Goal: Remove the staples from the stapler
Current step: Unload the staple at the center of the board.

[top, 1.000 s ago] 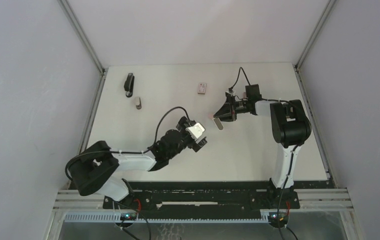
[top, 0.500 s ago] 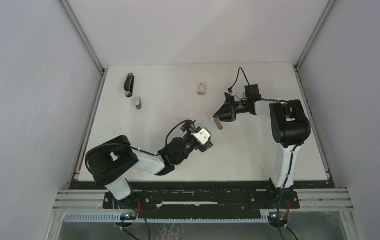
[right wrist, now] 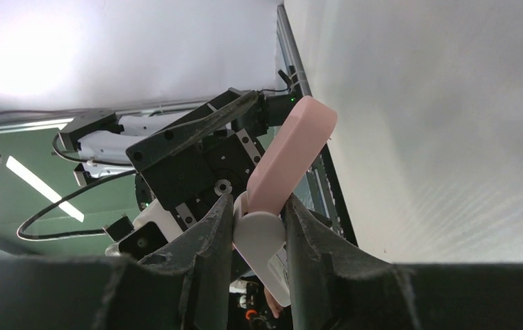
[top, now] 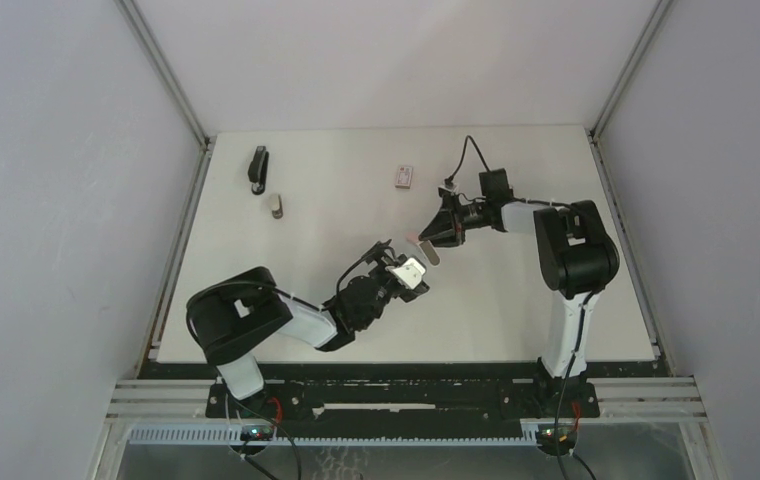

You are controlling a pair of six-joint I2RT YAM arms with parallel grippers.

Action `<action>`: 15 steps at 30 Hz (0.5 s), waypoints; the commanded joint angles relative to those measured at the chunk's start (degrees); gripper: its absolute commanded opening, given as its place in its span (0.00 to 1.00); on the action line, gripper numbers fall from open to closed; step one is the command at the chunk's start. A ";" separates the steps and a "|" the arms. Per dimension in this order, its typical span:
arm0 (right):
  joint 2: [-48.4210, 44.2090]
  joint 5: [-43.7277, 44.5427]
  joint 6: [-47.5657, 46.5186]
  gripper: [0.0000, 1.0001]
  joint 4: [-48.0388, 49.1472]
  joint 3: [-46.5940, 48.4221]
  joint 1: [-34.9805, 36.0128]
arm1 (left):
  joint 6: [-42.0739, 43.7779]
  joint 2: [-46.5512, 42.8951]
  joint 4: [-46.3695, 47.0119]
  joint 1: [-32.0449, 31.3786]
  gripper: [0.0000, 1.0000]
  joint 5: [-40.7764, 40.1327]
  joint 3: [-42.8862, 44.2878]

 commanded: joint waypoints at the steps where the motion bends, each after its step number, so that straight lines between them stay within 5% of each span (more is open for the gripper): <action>1: -4.46 -2.08 -0.59 0.22 -0.05 0.75 2.27 | 1.60 0.57 8.52 -0.71 1.00 -2.37 2.56; 15: -5.09 -2.58 -0.92 0.22 -0.29 0.80 3.87 | 4.83 2.46 12.16 -1.55 1.00 -6.73 3.45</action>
